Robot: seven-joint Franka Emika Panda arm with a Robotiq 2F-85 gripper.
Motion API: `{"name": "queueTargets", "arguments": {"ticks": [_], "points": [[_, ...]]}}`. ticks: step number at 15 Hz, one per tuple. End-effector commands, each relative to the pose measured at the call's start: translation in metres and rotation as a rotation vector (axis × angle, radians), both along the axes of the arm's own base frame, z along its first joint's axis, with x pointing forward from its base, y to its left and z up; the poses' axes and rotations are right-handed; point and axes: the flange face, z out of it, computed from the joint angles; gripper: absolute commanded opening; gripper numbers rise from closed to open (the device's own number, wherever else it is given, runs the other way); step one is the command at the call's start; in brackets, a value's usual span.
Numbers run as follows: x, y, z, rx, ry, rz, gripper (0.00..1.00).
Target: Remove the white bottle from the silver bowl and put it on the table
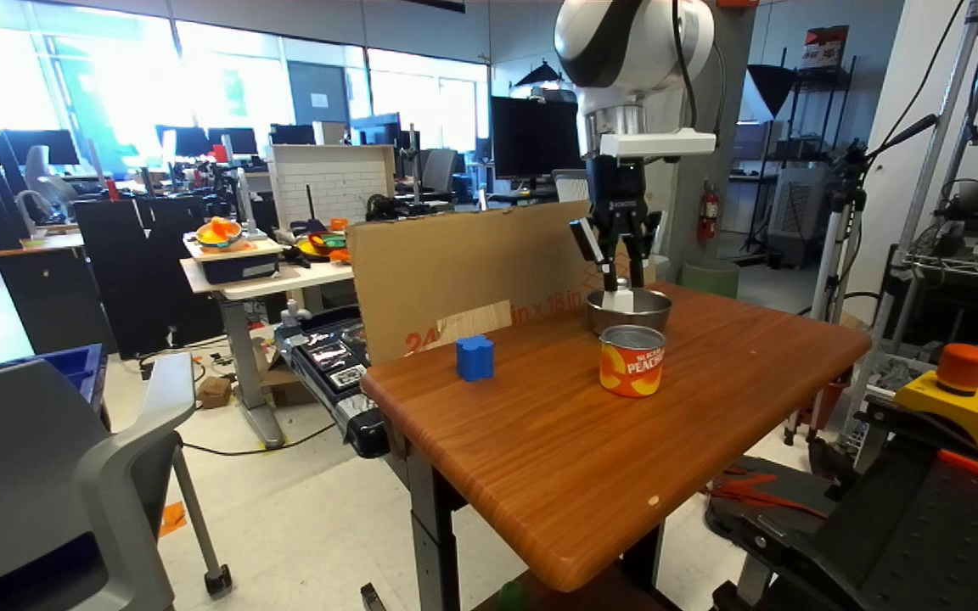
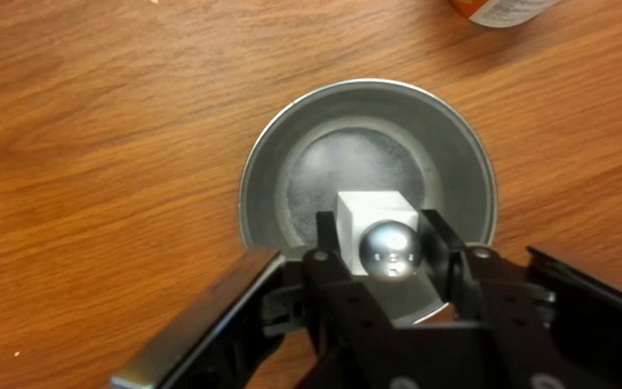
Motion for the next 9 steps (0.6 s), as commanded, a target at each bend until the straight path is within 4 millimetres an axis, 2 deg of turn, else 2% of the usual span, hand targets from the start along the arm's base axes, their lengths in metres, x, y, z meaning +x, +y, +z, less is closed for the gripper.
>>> {"name": "queueTargets", "arguments": {"ticks": [1,2,5,9], "points": [[0.005,-0.002,0.009,0.019,0.024,-0.016,0.12],[0.004,-0.002,0.014,0.022,0.017,-0.012,0.05],[-0.001,0.0,0.034,0.02,-0.024,0.004,0.07],[-0.02,-0.006,0.077,0.011,-0.091,0.034,0.07]]}}
